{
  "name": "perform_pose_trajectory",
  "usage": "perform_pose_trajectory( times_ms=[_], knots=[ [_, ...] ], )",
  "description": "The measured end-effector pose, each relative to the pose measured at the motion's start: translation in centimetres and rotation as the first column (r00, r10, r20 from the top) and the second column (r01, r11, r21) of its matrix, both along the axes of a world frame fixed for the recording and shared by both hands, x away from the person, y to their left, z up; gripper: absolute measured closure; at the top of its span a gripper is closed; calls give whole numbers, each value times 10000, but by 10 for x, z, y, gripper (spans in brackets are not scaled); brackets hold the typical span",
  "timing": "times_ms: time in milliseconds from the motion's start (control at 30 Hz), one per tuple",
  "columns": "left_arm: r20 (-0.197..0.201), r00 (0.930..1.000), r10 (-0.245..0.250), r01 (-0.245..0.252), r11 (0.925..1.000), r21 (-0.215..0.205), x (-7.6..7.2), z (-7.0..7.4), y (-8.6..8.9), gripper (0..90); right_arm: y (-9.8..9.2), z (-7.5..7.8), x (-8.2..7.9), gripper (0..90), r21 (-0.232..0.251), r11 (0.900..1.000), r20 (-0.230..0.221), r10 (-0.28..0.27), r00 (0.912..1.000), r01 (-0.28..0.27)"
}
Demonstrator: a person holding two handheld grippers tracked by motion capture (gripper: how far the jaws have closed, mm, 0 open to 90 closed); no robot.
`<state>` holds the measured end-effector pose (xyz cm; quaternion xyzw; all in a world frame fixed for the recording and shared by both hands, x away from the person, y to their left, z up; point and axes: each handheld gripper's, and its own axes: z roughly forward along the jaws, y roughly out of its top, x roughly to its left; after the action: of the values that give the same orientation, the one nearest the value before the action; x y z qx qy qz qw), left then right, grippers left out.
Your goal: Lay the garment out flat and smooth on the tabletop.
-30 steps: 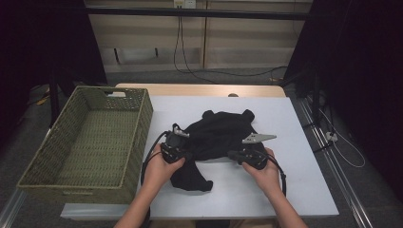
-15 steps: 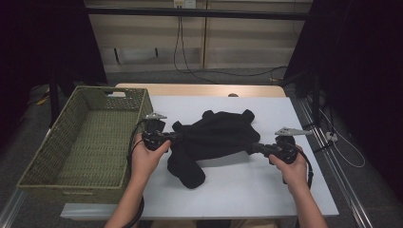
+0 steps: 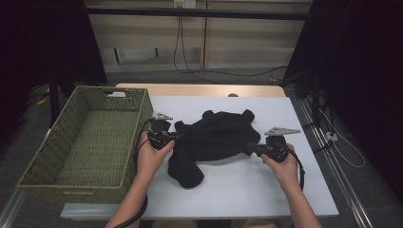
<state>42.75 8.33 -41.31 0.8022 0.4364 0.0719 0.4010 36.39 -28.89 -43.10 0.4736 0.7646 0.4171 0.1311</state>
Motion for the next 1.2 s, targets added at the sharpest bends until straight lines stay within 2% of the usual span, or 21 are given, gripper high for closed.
perform_pose_trajectory(
  times_ms=[67, 100, 133, 167, 200, 267, 300, 433, 500, 600, 633, 733, 767, 867, 1000, 1033, 1067, 1100, 1133, 1167, 1200],
  knots=[
    [56, 10000, 52, -53, 9999, 131, 1, -4, -2, 606, 2, -2, 2, 875, 24, 10000, 9, 15, 10000, -15],
    [29, 10000, 60, -61, 9998, 198, 1, -6, -4, 606, 3, -3, 3, 875, 15, 10000, 4, -1, 10000, 1],
    [4, 10000, 45, -45, 9996, 280, 1, -8, -5, 543, 3, -4, 4, 875, 12, 10000, -23, 2, 10000, -2],
    [-55, 9999, -131, 133, 9994, 330, 0, -8, -7, 411, 4, -5, 5, 875, -9, 10000, 14, -53, 10000, 53],
    [-55, 9999, -131, 133, 9994, 330, 0, -8, -7, 354, 4, -5, 5, 875, -9, 10000, 14, -53, 10000, 53],
    [-69, 9995, -316, 318, 9991, 267, -3, -6, -8, 278, 4, -5, 6, 875, 16, 10000, 56, -94, 9999, 93],
    [192, 9986, -492, 485, 9981, 369, -6, -1, -10, 247, 3, -4, 6, 875, 88, 9998, 119, -157, 9998, 156],
    [430, 9972, -609, 597, 9978, 293, -13, 8, -12, 164, 1, -2, 6, 874, 305, 9994, 157, -187, 9997, 182],
    [677, 9928, -992, 953, 9937, 589, -21, 13, -18, 157, 2, 0, 7, 874, 349, 9992, 224, -180, 9996, 173],
    [668, 9900, -1245, 1204, 9908, 617, -25, 13, -22, 173, 3, 3, 8, 874, 402, 9991, 302, -167, 9994, 155],
    [596, 9862, -1543, 1494, 9855, 801, -28, 10, -26, 182, 3, 6, 11, 874, 537, 9984, 382, -218, 9990, 197],
    [425, 9863, -1592, 1547, 9835, 933, -29, 5, -28, 199, 1, 10, 16, 874, 635, 9976, 489, -296, 9984, 265],
    [288, 9841, -1751, 1706, 9783, 1178, -29, 0, -28, 205, -1, 14, 23, 875, 828, 9960, 587, -376, 9976, 327],
    [200, 9858, -1665, 1622, 9770, 1385, -29, -6, -28, 214, -1, 16, 29, 875, 803, 9961, 654, -419, 9970, 365],
    [-82, 9855, -1696, 1685, 9709, 1704, -28, -17, -25, 218, 2, 10, 40, 876, 586, 9967, 581, -589, 9966, 555],
    [-381, 9843, -1722, 1762, 9680, 1789, -28, -24, -24, 223, 4, 5, 44, 876, 454, 9968, 471, -682, 9966, 661],
    [-381, 9843, -1722, 1762, 9680, 1789, -28, -24, -24, 237, 5, 3, 45, 876, 273, 9974, 443, -683, 9967, 671],
    [-653, 9823, -1758, 1848, 9666, 1777, -29, -30, -24, 263, 6, 1, 46, 876, 112, 9979, 405, -635, 9972, 631],
    [-653, 9823, -1758, 1848, 9666, 1777, -29, -30, -24, 293, 7, -1, 47, 876, 20, 9982, 377, -603, 9975, 603],
    [-411, 9831, -1784, 1831, 9591, 2160, -33, -30, -25, 332, 8, -2, 48, 876, -73, 9981, 356, -613, 9975, 616],
    [-411, 9831, -1784, 1831, 9591, 2160, -33, -30, -25, 420, 9, -4, 49, 876, -160, 9980, 304, -604, 9977, 609]
  ],
)
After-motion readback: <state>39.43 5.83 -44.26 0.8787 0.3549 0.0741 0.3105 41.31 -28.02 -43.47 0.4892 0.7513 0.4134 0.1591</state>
